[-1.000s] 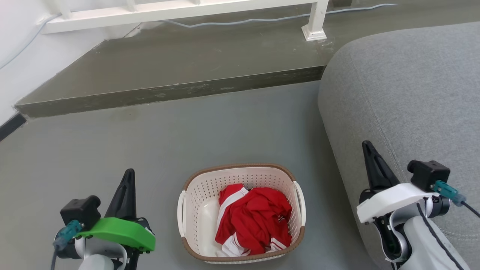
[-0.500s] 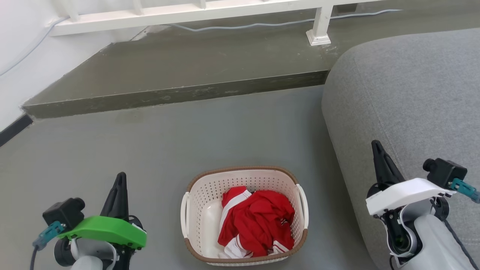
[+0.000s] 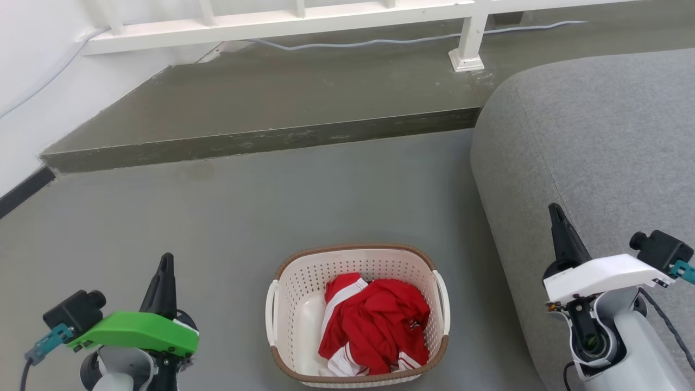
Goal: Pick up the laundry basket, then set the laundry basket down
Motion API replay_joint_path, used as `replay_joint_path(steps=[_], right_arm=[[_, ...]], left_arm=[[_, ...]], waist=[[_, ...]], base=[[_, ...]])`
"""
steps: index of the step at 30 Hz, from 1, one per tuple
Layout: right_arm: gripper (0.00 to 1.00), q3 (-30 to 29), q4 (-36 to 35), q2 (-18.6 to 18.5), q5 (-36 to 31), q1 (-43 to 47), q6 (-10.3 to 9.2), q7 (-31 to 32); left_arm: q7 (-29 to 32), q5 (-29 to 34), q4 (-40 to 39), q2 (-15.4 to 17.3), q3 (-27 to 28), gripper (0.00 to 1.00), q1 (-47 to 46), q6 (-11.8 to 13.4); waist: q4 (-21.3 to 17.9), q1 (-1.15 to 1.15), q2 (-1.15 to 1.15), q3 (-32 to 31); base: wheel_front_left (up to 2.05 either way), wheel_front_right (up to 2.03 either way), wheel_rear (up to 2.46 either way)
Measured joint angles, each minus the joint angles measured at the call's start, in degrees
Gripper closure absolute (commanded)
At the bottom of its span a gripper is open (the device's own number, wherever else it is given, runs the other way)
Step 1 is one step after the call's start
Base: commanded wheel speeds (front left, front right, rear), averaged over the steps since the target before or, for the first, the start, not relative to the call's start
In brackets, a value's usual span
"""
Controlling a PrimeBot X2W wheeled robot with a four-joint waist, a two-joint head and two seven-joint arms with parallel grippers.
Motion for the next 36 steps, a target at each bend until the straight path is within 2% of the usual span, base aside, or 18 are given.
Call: replay_joint_path(steps=[36], right_arm=[[1.0, -7.45, -0.02, 1.29, 25.21, 0.79, 2.01, 7.2]], left_arm=[[7.46, -24.34, 0.1, -0.31, 5.16, 1.0, -0.01, -1.08]], waist=[[1.74, 0.0, 0.0, -1.68]], base=[[0.0, 0.0, 0.0]])
